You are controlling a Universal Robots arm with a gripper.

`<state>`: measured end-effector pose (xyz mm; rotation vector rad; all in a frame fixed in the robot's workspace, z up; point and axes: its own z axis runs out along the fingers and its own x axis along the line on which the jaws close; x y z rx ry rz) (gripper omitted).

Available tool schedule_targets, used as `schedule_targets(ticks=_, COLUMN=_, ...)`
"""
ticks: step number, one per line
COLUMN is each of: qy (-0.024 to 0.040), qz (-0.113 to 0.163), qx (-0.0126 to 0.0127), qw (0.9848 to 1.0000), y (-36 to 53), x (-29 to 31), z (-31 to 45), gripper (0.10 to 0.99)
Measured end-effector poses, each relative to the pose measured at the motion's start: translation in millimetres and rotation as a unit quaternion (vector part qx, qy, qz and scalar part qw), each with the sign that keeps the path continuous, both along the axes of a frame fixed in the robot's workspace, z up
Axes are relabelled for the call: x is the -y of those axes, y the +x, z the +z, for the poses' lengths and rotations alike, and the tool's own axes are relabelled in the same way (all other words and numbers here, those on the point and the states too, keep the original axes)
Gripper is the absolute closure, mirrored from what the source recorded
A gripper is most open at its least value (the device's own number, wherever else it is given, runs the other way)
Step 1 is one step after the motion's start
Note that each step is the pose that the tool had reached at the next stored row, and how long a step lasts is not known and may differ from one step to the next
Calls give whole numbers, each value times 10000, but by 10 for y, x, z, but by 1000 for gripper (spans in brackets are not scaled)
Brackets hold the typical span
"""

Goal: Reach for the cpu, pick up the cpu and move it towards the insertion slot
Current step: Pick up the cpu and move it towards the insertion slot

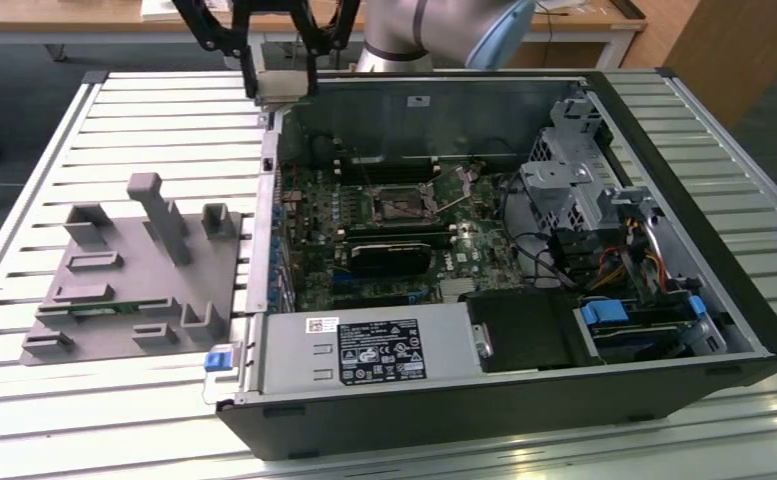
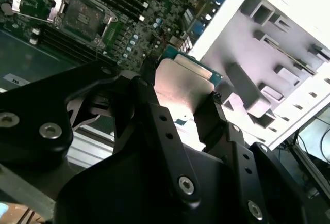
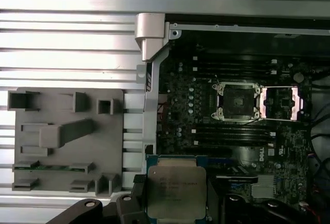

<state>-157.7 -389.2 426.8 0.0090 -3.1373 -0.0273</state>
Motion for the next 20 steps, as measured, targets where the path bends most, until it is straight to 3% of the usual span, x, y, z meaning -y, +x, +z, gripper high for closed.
schedule_targets(ticks=20, qy=3, qz=0, qx=12, qw=10000, y=584, x=-16, z=-66, gripper=541)
